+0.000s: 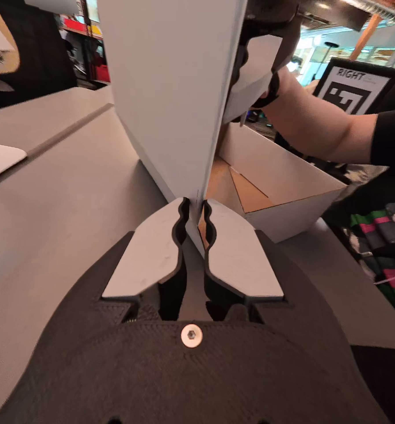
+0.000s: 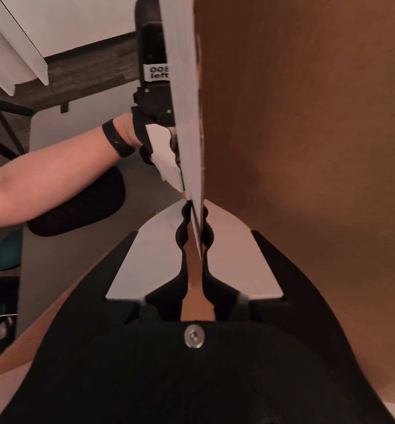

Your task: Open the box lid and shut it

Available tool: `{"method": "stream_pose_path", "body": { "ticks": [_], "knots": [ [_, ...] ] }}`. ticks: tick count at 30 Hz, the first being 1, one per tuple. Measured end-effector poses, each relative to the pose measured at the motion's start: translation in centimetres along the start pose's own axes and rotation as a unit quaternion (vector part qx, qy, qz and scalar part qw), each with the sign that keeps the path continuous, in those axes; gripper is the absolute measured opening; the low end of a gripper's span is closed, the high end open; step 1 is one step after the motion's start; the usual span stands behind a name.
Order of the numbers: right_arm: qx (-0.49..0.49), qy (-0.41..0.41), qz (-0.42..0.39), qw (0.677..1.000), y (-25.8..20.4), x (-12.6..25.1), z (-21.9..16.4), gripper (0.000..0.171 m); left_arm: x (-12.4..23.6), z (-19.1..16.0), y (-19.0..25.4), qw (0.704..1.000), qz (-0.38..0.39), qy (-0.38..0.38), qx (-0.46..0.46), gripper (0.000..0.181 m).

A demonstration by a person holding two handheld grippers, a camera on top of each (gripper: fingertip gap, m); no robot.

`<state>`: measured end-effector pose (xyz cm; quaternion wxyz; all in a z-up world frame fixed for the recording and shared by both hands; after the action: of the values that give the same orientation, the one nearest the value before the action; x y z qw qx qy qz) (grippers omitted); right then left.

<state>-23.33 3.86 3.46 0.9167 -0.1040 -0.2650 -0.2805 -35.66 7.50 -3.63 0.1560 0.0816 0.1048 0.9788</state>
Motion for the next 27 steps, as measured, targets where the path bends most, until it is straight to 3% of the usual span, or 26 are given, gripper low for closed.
{"method": "stream_pose_path", "body": {
  "ticks": [4,6,8,10,13,17,22,25,27],
  "knots": [
    [0.01,0.023,-0.081,0.996,3.5,1.3,1.0,0.026,0.2,0.0,-0.6,0.999,0.038,-0.008,-0.012,0.007],
    [0.078,0.076,-0.126,0.986,3.1,3.4,3.4,0.027,0.4,0.0,-1.0,0.998,0.062,-0.014,-0.017,0.006],
    [0.205,0.101,-0.148,0.962,1.0,5.1,5.7,0.03,0.5,-0.1,-1.4,0.997,0.075,-0.018,-0.015,0.005],
    [0.365,0.068,-0.143,0.917,-1.7,4.9,6.6,0.03,0.5,0.0,-1.6,0.997,0.079,-0.018,-0.014,0.004],
    [0.565,-0.069,-0.127,0.813,-3.8,2.1,5.5,0.031,0.3,0.2,-1.5,0.996,0.082,-0.021,-0.025,0.004],
    [0.645,-0.178,-0.065,0.74,-5.5,-1.0,5.7,0.04,0.2,0.2,-1.3,0.994,0.095,-0.031,-0.046,0.004],
    [0.642,-0.203,-0.065,0.737,-4.6,-2.7,10.4,0.057,-0.1,0.5,-1.0,0.996,0.074,-0.018,-0.053,0.005],
    [0.596,-0.147,-0.079,0.786,-3.6,-1.8,14.6,0.062,-0.1,0.4,-1.3,0.995,0.085,-0.015,-0.057,0.005],
    [0.553,-0.117,-0.093,0.82,-2.5,-0.8,16.8,0.076,0.1,0.3,-1.6,0.993,0.097,-0.02,-0.06,0.004]
  ]
}}
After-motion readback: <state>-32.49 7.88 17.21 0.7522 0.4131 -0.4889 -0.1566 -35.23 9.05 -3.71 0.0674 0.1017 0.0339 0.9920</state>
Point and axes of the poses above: each gripper's, where its closed fingertips meet, x back along the fingers, z out of its top, y = z × x across the jaws, the point moved 5 cm from there along x, back along the fingers, and after that the axes turned 5 degrees about -z, right-handed, at the moved point
